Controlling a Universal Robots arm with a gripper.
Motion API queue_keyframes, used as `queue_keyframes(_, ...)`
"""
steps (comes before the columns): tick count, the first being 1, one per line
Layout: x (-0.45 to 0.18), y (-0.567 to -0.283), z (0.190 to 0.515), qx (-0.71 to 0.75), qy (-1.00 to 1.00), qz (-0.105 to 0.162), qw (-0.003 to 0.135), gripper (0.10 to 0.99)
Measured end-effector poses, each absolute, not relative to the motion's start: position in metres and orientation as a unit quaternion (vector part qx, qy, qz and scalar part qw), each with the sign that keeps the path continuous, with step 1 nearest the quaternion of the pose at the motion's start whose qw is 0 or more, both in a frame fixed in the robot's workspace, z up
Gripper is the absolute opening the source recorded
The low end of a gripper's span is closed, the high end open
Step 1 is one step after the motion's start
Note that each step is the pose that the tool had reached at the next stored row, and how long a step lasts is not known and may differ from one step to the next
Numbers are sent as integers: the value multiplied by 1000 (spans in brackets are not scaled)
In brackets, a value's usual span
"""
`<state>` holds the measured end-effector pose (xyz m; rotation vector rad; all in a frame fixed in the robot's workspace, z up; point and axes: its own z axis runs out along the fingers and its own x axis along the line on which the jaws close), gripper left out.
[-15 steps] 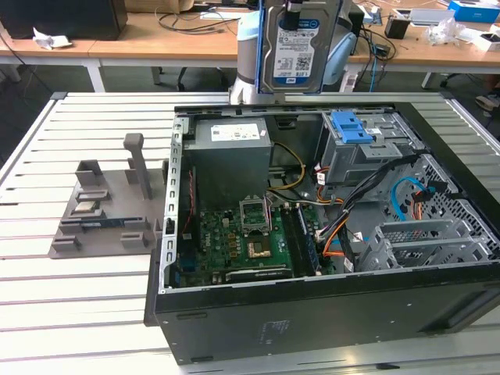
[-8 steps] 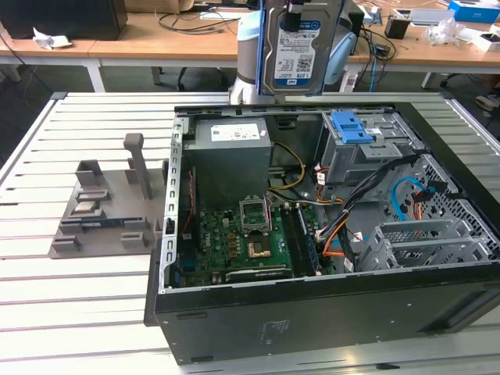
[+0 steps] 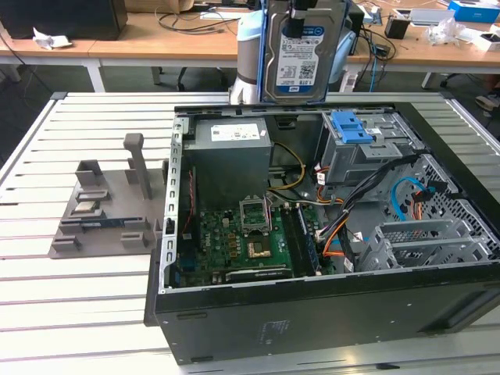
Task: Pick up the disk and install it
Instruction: 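Pick up the disk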
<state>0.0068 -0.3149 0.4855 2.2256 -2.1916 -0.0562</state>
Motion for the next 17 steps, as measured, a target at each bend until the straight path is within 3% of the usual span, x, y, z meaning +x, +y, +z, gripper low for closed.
queue_keyframes(17,7,-341,484,712,-702,-18,9,365)
